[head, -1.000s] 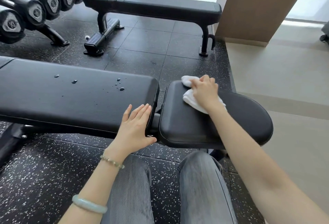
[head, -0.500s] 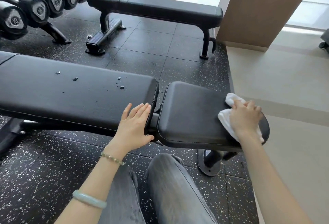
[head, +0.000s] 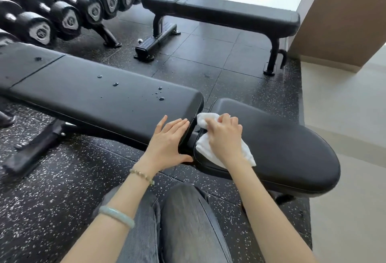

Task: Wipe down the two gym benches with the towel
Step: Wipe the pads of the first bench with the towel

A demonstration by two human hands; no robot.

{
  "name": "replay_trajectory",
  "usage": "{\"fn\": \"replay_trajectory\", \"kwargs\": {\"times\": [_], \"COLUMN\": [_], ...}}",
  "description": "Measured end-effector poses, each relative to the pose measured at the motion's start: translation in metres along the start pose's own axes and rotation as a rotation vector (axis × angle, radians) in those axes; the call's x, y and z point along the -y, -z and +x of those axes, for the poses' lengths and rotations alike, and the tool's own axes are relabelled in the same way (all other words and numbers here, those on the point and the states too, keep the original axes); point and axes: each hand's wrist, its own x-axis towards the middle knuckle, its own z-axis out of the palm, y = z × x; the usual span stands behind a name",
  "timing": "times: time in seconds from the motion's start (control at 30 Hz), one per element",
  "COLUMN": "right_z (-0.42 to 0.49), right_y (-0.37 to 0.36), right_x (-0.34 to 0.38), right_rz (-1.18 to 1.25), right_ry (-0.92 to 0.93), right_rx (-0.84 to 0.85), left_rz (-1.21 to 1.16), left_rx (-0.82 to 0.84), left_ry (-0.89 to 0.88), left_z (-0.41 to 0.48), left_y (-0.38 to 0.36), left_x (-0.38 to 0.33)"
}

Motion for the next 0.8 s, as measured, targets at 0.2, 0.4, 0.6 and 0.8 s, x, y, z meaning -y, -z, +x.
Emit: {"fn": "replay_trajectory", "kwargs": {"times": [0.2, 0.4, 0.6, 0.8], "right_z": [-0.028, -0.024, -0.022, -0.005], "right_y": [0.001, -0.010, -0.014, -0.009], "right_x": [-0.023, -0.025, -0.025, -0.002], "right_rz": [0.116, 0.150, 0.165, 0.504], "right_ry": [0.191, 0.209, 0.207, 0.012], "right_rx": [-0.130, -0.184, -0.220, -0.183], "left_rz": [0.008, 0.031, -0.147, -0.199], "left_rx": [-0.002, 0.038, 0.003, -0.092], "left_ry": [0.013, 0.010, 0.072, 0.162], "left_z": [-0.001, 0.000, -0.008, -0.038], "left_y": [0.001, 0.001, 0.012, 0.035], "left_x": [-0.001, -0.003, 0.006, 0.089]}}
